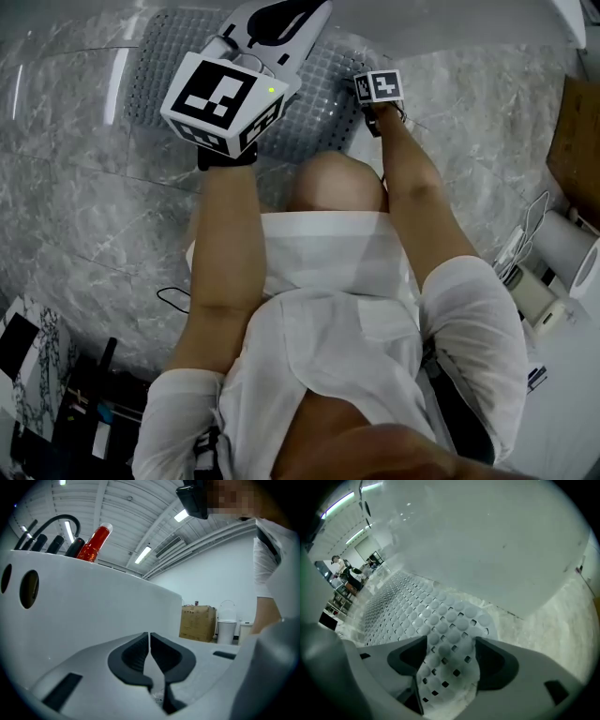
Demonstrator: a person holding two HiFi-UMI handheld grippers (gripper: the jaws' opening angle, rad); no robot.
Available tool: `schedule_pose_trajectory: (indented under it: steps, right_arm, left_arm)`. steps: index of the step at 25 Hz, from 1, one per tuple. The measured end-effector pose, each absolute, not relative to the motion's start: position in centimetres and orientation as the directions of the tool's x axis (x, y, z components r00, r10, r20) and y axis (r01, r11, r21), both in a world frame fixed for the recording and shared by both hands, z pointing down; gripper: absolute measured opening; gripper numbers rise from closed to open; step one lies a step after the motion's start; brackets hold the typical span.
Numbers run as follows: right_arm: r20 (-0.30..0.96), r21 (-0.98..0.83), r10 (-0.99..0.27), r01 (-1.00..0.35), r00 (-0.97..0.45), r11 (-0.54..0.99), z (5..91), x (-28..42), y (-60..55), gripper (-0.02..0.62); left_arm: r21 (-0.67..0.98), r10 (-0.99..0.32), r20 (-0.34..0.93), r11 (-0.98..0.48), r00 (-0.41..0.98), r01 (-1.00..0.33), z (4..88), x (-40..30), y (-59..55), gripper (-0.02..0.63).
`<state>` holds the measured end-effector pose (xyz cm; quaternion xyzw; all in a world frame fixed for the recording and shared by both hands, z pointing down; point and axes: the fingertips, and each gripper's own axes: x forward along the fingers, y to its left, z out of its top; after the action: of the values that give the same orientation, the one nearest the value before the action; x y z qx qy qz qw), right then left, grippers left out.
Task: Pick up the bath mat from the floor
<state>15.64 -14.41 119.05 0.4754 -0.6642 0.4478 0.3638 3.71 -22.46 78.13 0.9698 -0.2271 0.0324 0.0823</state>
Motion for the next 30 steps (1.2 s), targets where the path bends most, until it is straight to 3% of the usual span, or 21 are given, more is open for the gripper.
schedule_pose_trajectory:
  steps: [2,4,10,15,16,18,24,30]
  right_arm:
    - [0.919,-0.231,-0.297,-0.965,-0.258,0.123,119.4,16.6,-14.2,0.368]
    - [0.935,-0.226,-0.262,-0.971,-0.237,0.075,120.3,17.7,-13.2,0.397]
    - [0.918,-0.313,-0.290,-0.942,-0.269,-0.117,120.6,16.9,-13.9,0.408]
    - [0.914,-0.337,-0.247,-0.941,-0.321,-0.024,120.5,11.7,-16.1,0.404]
    - [0.921,-0.322,-0.226,-0.947,-0.316,0.011,120.6,11.0,-16.2,0.390]
    - [0.928,-0.312,-0.195,-0.948,-0.318,0.060,120.7,10.2,-16.4,0.292]
    - [0.931,-0.299,-0.182,-0.947,-0.316,0.116,120.2,9.1,-16.5,0.222]
    - [0.923,-0.330,-0.147,-0.928,-0.355,0.173,119.5,7.4,-16.4,0.082]
  left_arm:
    - [0.143,-0.416,0.109,-0.892,0.903,-0.429,78.6,4.3,-22.3,0.017]
    - [0.138,-0.407,0.127,-0.896,0.905,-0.422,79.1,4.6,-22.3,0.017]
    - [0.152,-0.407,0.110,-0.895,0.907,-0.420,79.1,4.6,-22.8,0.017]
    - [0.155,-0.391,0.115,-0.901,0.913,-0.405,79.4,4.8,-22.6,0.017]
    - [0.151,-0.388,0.120,-0.902,0.914,-0.403,79.4,4.8,-22.5,0.017]
    - [0.142,-0.389,0.128,-0.903,0.912,-0.405,79.5,4.4,-22.5,0.017]
    - [0.154,-0.417,0.111,-0.890,0.902,-0.430,79.3,3.4,-23.4,0.017]
    - [0.131,-0.410,0.140,-0.895,0.901,-0.427,79.9,3.8,-23.3,0.017]
